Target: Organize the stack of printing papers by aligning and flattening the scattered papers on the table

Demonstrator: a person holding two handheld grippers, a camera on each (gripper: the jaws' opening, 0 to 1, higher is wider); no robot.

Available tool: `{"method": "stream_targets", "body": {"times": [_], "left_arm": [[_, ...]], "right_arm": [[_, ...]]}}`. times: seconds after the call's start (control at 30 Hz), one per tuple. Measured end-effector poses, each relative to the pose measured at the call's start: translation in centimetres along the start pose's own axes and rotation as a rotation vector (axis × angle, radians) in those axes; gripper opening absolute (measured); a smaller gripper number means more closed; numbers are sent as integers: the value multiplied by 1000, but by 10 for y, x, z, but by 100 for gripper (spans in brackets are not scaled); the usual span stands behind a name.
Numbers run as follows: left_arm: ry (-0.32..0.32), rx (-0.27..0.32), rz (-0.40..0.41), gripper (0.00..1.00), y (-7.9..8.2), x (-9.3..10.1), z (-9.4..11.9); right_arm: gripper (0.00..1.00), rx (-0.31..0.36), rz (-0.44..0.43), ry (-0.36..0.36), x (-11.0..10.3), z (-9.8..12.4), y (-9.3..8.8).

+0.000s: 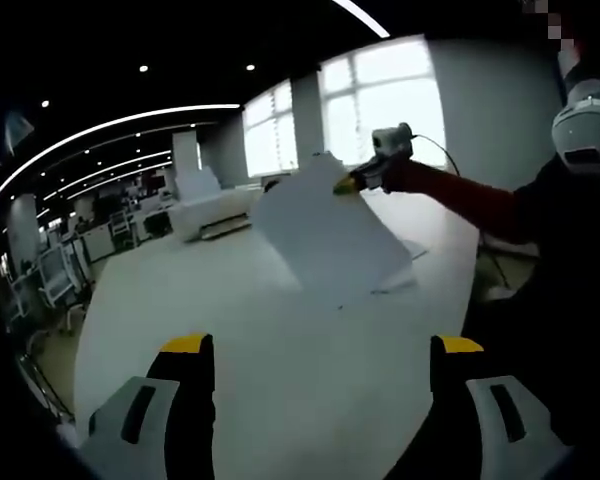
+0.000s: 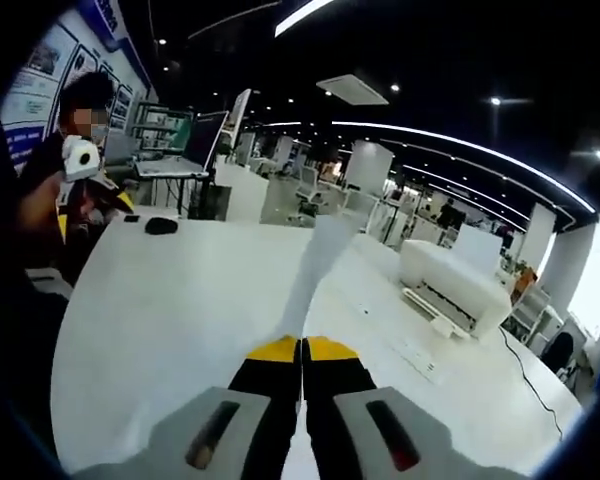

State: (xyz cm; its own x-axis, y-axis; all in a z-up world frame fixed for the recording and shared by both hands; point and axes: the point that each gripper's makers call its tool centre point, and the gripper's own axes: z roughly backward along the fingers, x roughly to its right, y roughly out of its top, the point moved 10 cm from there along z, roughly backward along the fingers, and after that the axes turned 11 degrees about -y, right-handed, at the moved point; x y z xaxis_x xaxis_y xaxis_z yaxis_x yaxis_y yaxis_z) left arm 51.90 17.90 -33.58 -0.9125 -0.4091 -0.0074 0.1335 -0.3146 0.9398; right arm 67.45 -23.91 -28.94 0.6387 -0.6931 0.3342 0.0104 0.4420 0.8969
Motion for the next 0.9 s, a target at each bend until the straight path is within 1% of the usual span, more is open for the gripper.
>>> {"method": "stream_targets", "body": {"times": [0.1, 0.2, 0.23, 0.5, 0.9], "left_arm": [[-3, -1, -1, 91, 0, 0, -1], [-3, -1, -1, 91, 0, 0, -1], [-4, -1, -3, 91, 1, -1, 0], [-4, 3, -7, 91, 3, -2, 1], [-8, 6, -11, 91, 3, -1, 0]], "right_arm": [[0, 11, 3, 10, -3, 3, 5], [0, 13, 3, 12, -3, 4, 6], [0, 24, 9, 23, -6, 7, 12], [0, 52, 0, 45, -8, 15, 22], [0, 62, 64, 77, -15, 28, 43]]}}
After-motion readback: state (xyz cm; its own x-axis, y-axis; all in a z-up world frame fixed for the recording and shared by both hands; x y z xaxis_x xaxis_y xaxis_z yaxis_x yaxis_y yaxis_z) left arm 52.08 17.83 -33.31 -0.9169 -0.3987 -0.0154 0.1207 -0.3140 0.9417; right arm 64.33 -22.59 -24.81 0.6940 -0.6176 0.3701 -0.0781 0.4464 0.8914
